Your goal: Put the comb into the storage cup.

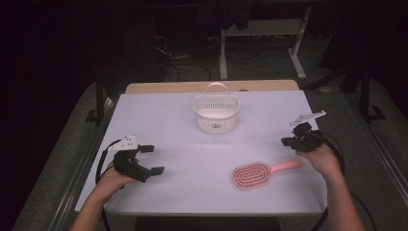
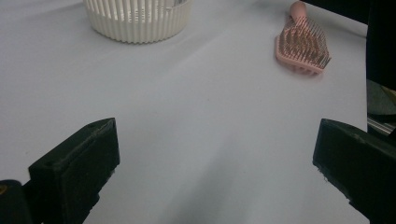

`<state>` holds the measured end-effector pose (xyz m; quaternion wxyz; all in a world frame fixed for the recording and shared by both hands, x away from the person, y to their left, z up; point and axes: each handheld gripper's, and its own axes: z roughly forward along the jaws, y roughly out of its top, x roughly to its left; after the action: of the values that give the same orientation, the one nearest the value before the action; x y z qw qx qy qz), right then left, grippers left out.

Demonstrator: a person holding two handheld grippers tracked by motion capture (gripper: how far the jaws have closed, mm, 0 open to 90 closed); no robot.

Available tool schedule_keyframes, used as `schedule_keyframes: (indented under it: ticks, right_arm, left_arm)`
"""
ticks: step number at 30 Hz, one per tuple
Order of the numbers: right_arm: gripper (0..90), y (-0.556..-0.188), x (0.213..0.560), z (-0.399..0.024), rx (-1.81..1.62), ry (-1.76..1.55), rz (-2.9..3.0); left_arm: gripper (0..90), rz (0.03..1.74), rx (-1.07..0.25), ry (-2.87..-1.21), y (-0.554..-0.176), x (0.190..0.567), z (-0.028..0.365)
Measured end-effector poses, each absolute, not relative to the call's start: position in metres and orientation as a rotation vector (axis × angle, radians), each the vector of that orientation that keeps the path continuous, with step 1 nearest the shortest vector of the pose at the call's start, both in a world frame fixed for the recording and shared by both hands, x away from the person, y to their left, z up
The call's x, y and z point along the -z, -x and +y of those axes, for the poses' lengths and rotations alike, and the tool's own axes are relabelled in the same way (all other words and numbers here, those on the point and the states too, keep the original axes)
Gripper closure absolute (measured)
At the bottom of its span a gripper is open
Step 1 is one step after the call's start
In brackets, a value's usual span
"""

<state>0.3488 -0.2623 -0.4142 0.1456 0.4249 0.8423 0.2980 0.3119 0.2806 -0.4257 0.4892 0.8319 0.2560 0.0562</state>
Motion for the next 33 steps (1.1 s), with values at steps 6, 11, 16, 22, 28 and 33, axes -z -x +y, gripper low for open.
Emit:
schedule_keyframes:
  ticks: [6,11,16,22,28,33]
  right_arm:
    - [88.9,-0.347,0.418,-0.265,-0.82,-1.231,2.449]
    - [88.9,-0.345,0.424,-0.267,-0.785,-1.24,2.473]
    - [89.0,-0.342,0.427,-0.273,-0.761,-1.257,2.48]
    - [89.0,-0.336,0.432,-0.282,-0.745,-1.286,2.48]
    - [89.0,-0.335,0.434,-0.283,-0.735,-1.292,2.486]
    - [89.0,-0.336,0.436,-0.281,-0.711,-1.288,2.496]
  left_arm:
    - [0.5,0.62,-0.135,-2.022,-0.312,0.426,0.28]
    - [0.5,0.628,-0.133,-2.016,-0.312,0.426,0.281]
    - [0.5,0.629,-0.134,-2.017,-0.313,0.426,0.282]
    - [0.5,0.63,-0.131,-2.017,-0.313,0.426,0.282]
    - [0.5,0.63,-0.129,-2.016,-0.313,0.427,0.281]
    - [0.5,0.629,-0.129,-2.017,-0.313,0.427,0.281]
